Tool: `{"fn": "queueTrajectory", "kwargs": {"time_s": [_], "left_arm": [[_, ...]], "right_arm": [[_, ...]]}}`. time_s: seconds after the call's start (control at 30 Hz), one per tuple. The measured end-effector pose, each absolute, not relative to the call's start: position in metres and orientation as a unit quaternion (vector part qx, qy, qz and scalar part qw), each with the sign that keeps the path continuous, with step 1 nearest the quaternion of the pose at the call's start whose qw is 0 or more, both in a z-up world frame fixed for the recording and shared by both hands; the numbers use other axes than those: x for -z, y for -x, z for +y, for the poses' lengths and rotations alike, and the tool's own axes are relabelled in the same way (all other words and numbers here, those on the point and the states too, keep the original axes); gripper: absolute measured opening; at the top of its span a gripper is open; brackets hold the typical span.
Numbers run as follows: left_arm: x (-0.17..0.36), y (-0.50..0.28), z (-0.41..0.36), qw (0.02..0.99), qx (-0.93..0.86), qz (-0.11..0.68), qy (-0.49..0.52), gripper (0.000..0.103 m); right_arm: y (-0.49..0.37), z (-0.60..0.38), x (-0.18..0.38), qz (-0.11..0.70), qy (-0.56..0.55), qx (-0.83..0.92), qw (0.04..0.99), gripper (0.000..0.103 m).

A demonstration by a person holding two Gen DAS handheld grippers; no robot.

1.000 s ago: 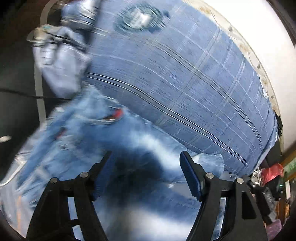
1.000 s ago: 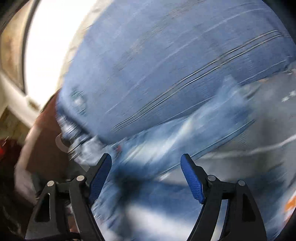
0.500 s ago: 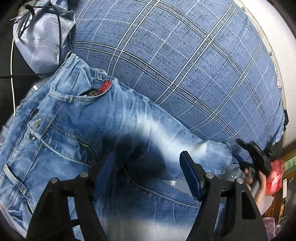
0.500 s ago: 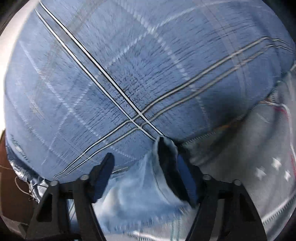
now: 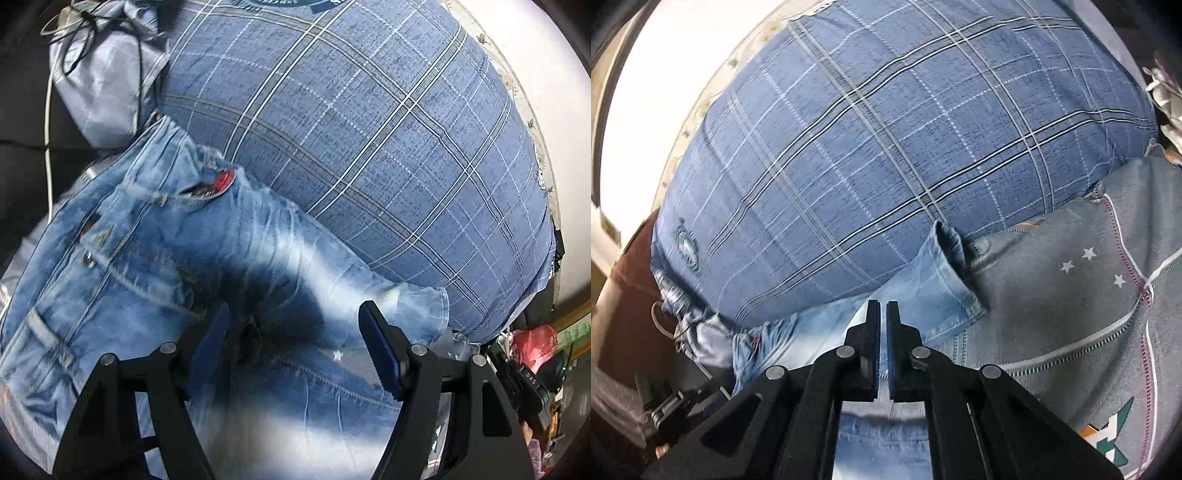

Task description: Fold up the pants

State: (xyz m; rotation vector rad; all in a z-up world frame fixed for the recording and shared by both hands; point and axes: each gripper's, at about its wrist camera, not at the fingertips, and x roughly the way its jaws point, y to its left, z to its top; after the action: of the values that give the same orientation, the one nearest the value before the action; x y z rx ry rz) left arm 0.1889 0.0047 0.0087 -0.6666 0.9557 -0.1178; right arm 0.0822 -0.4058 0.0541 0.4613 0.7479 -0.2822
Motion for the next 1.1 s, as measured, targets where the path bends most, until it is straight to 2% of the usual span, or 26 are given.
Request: {"fn": "queueTrajectory", "kwargs": {"time_s": [0.03, 0.07, 0.13, 0.23, 0.4, 0.5, 0.53, 0.57, 0.6, 0.63, 0.8, 0.93, 1.1], "left_arm": [[-0.010, -0.183, 0.004, 0.831, 0.064, 0.452, 0.319, 0.073], [-0.011, -0.179, 0.003, 0.833, 0.068, 0.450, 0.315, 0.073], [-0.015, -0.172, -0.001, 0.846, 0.066, 0.444, 0.287, 0.073], [-0.013, -0.171, -0.002, 0.854, 0.050, 0.445, 0.264, 0.074], [0.003, -0.190, -0.002, 0.827, 0.059, 0.477, 0.293, 0.075], [0.006, -0.200, -0.013, 0.831, 0.066, 0.479, 0.276, 0.075], [0.007, -0.204, -0.017, 0.832, 0.071, 0.479, 0.270, 0.075], [0.009, -0.209, -0.019, 0.831, 0.074, 0.482, 0.267, 0.075], [0.011, -0.213, -0.020, 0.830, 0.076, 0.485, 0.265, 0.075], [0.014, -0.217, -0.020, 0.826, 0.077, 0.490, 0.267, 0.075], [0.020, -0.225, -0.015, 0.800, 0.096, 0.506, 0.308, 0.075], [0.017, -0.220, -0.006, 0.788, 0.108, 0.503, 0.339, 0.075], [0.009, -0.202, -0.004, 0.777, 0.118, 0.504, 0.358, 0.075]], "right_arm": [[-0.081, -0.414, -0.054, 0.368, -0.225, 0.137, 0.891, 0.010], [-0.086, -0.423, -0.051, 0.383, -0.229, 0.152, 0.882, 0.036], [-0.102, -0.437, -0.040, 0.395, -0.237, 0.173, 0.871, 0.073], [-0.124, -0.445, -0.021, 0.415, -0.238, 0.179, 0.859, 0.072], [-0.169, -0.471, 0.006, 0.427, -0.244, 0.207, 0.846, 0.070], [-0.188, -0.484, 0.020, 0.432, -0.244, 0.214, 0.841, 0.060], [-0.194, -0.488, 0.026, 0.436, -0.243, 0.220, 0.838, 0.051], [-0.196, -0.491, 0.030, 0.437, -0.245, 0.221, 0.837, 0.025], [-0.197, -0.492, 0.034, 0.439, -0.250, 0.215, 0.836, 0.009], [-0.197, -0.492, 0.035, 0.439, -0.255, 0.206, 0.836, 0.004], [-0.154, -0.455, 0.002, 0.393, -0.254, 0.152, 0.871, 0.001], [-0.082, -0.410, -0.026, 0.357, -0.273, 0.079, 0.890, 0.001], [0.005, -0.366, -0.003, 0.379, -0.288, 0.021, 0.879, 0.001]]}}
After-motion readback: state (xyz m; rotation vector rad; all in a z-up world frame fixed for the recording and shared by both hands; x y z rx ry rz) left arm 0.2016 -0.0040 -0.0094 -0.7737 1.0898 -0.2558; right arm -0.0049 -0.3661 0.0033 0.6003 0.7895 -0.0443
